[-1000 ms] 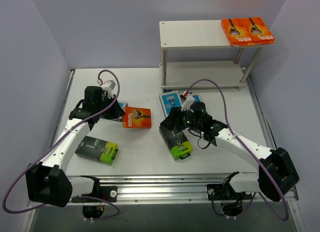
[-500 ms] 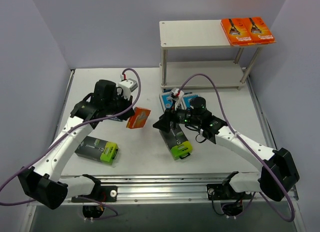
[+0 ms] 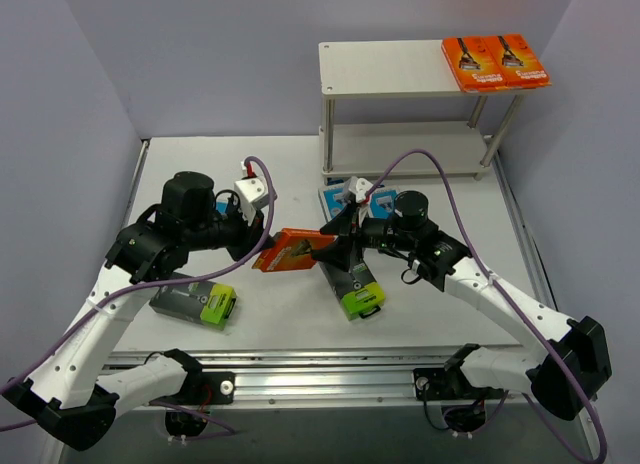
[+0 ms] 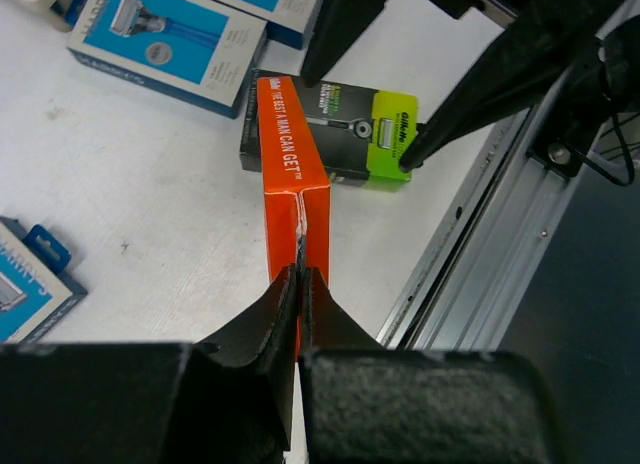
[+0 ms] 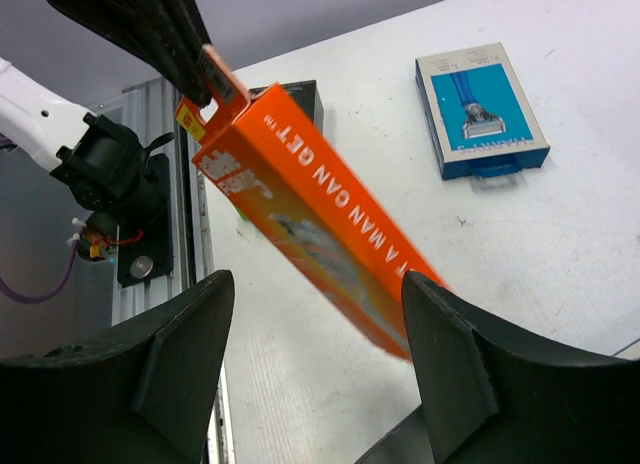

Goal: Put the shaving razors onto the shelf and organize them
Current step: Pass the shaving razor from the left arm to the right, then pass the shaving razor from the right arm to the left

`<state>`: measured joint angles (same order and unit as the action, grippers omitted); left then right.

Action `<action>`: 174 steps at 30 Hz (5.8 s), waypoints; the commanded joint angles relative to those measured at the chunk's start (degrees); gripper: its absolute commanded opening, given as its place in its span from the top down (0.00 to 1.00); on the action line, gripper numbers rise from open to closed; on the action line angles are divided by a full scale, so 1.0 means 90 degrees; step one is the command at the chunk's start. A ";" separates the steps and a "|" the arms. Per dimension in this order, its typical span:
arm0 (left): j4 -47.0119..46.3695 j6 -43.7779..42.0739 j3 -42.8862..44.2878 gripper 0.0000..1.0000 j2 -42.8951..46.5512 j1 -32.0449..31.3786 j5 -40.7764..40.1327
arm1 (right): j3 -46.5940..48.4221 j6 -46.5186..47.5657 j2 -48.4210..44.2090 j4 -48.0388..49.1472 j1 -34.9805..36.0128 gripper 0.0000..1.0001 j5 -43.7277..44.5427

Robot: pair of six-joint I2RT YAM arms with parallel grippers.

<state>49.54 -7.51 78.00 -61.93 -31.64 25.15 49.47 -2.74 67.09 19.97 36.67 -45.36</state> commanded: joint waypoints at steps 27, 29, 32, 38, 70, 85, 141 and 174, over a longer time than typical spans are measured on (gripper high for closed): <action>-0.0143 -0.0748 0.0903 0.98 -0.0238 -0.0537 0.0985 | 0.0333 0.0783 0.0221 -0.0509 0.0701 0.44 -0.1288; -0.0143 -0.0767 0.0943 0.98 -0.0296 -0.0537 0.0956 | 0.0343 0.0764 0.0221 -0.0558 0.0701 0.49 -0.1268; -0.0182 -0.0777 0.1021 0.98 -0.0345 -0.0547 0.0732 | 0.0333 0.0744 0.0251 -0.0636 0.0701 0.64 -0.1249; -0.0718 -0.0514 0.0865 0.93 -0.0277 -0.0547 0.0292 | 0.0197 0.0326 0.0329 -0.0364 0.0701 0.83 -0.1034; -0.3501 0.2835 -0.1751 0.06 0.1539 0.0145 -0.1439 | -0.0272 -0.3346 0.0202 0.3190 0.0252 1.00 0.1611; -0.7983 0.5726 -0.4231 0.09 0.1696 0.1240 0.1520 | -0.0546 -0.4099 -0.0550 0.4148 0.0516 1.00 0.3272; -0.9773 0.6792 -0.4467 0.98 0.0729 0.1386 0.3845 | -0.1181 -0.3964 -0.0871 0.4482 0.0692 0.46 0.4152; -0.5661 0.3901 -0.2709 0.98 -0.0091 0.1533 0.4696 | 0.1710 -0.0789 -0.1273 -0.2560 -0.1171 0.21 0.1985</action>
<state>-3.64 32.03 50.65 -62.11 -17.52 66.30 62.41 -12.64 55.02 0.40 29.39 -21.15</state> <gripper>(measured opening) 0.370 0.795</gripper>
